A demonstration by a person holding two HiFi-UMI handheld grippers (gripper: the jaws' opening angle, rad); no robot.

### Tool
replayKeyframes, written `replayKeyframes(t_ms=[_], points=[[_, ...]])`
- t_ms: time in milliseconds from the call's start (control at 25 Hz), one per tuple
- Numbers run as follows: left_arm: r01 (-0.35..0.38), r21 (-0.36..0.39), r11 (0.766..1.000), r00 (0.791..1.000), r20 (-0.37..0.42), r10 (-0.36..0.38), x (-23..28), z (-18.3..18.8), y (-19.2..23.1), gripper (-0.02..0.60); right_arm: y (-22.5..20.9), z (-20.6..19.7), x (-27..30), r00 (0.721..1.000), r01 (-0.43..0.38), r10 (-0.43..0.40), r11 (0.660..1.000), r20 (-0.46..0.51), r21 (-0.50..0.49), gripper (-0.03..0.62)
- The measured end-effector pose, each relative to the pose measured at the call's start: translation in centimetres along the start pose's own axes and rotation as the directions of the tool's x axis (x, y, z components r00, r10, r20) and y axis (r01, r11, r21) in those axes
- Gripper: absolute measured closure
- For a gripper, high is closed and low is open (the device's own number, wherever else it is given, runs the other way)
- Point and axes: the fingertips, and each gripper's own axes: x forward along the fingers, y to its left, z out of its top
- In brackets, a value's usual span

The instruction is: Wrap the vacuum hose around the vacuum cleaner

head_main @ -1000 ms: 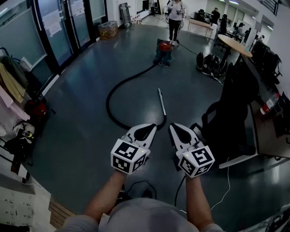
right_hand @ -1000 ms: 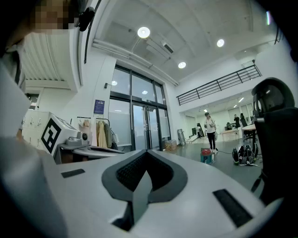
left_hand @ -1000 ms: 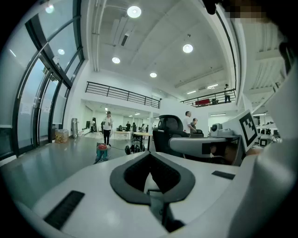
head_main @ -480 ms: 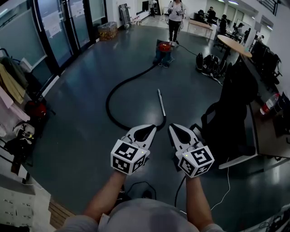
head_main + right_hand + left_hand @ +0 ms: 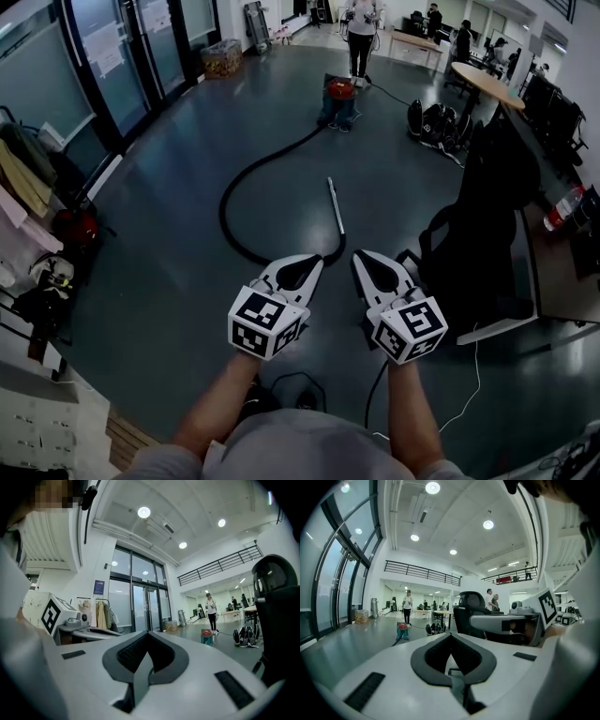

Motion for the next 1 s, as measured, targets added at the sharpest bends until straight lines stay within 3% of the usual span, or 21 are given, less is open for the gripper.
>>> replayKeyframes(t_ms=[520,1000], points=[[0.05,0.009,0.999,0.999,-0.002,-0.05,5.5,0.1,4.6,0.575,-4.9,-1.0,4.7,0.998,0.059,-0.06,0.998,-0.018,-0.018,0.589],[0.127,-0.032,0.991,0.992,0.013,-0.126,15.8,2.1,18.3,0.575,-12.6,0.0,18.6,0.99,0.121,-0.125,0.991,-0.068,-0.058,0.589]])
